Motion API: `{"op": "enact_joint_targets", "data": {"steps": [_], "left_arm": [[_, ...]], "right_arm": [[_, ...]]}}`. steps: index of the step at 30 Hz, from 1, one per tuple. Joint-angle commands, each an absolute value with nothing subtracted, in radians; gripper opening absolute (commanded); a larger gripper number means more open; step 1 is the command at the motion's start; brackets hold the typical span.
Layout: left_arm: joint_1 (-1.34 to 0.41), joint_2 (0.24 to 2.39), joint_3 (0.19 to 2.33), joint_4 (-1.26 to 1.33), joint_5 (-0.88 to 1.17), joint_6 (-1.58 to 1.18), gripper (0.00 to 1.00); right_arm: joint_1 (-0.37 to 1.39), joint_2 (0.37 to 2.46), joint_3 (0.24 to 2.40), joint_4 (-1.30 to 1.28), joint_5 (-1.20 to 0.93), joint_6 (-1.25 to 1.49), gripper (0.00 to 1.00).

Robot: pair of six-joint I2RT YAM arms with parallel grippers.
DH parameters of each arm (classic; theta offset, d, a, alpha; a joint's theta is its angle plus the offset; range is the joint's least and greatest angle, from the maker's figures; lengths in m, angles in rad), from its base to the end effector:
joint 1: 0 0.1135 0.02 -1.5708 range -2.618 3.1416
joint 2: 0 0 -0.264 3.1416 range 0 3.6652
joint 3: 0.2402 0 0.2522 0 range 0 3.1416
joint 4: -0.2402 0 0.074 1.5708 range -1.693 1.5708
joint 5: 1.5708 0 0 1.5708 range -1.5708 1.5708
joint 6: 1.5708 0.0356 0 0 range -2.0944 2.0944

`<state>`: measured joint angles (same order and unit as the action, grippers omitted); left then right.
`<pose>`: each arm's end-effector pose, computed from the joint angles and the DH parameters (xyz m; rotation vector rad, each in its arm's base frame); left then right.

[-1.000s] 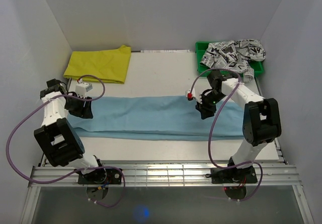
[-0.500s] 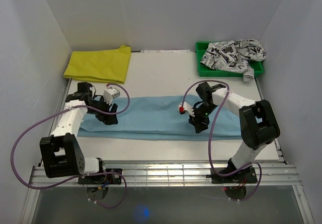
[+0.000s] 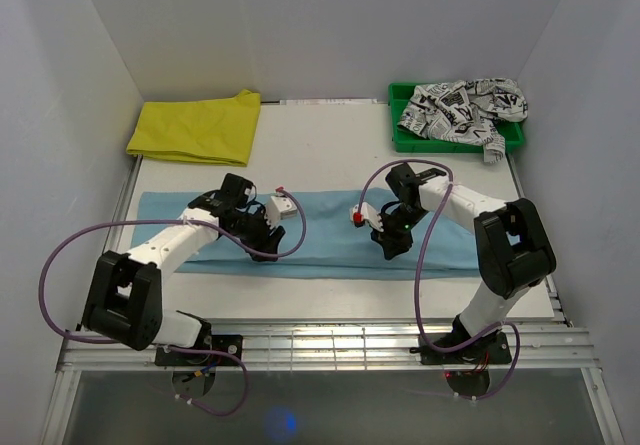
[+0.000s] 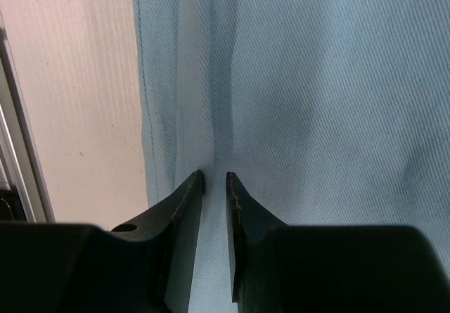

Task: Fold and stack the trousers
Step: Fold the trousers

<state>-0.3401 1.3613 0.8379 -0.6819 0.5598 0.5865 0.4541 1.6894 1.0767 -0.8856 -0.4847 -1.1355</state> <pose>0.2242 -0.0994 0.2040 1.3015 2.2923 -0.6911 0.2567 0.1438 0.1786 -2.0490 1.9751 0.6286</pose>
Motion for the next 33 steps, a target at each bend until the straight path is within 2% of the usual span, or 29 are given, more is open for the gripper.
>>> {"op": "enact_joint_targets", "data": {"steps": [1, 6, 7, 11, 15, 16, 26, 33], "left_arm": [[-0.390, 1.382, 0.816, -0.604, 0.522, 0.569, 0.59], [-0.419, 1.420, 0.788, -0.601, 0.503, 0.609, 0.52], [-0.420, 1.422, 0.787, -0.600, 0.515, 0.612, 0.51], [-0.440, 1.434, 0.782, -0.583, 0.503, 0.609, 0.34], [-0.442, 1.443, 0.825, -0.604, 0.502, 0.609, 0.03], [-0.440, 1.433, 0.836, -0.615, 0.503, 0.607, 0.00], [-0.442, 1.286, 0.878, -0.810, 0.581, 0.653, 0.00], [-0.463, 1.414, 0.769, -0.769, 0.577, 0.676, 0.00]], "right_arm": [[0.459, 1.648, 1.074, -0.899, -0.529, -1.150, 0.24], [0.459, 1.637, 1.078, -0.907, -0.543, -1.149, 0.09], [0.459, 1.637, 1.078, -0.907, -0.543, -1.149, 0.08], [0.459, 1.638, 1.077, -0.907, -0.545, -1.149, 0.08], [0.459, 1.637, 1.085, -0.911, -0.543, -1.150, 0.08], [0.459, 1.635, 1.089, -0.914, -0.543, -1.150, 0.08], [0.454, 1.559, 1.083, -0.946, -0.526, -1.187, 0.08], [0.456, 1.631, 1.011, -0.879, -0.485, -1.177, 0.08]]}}
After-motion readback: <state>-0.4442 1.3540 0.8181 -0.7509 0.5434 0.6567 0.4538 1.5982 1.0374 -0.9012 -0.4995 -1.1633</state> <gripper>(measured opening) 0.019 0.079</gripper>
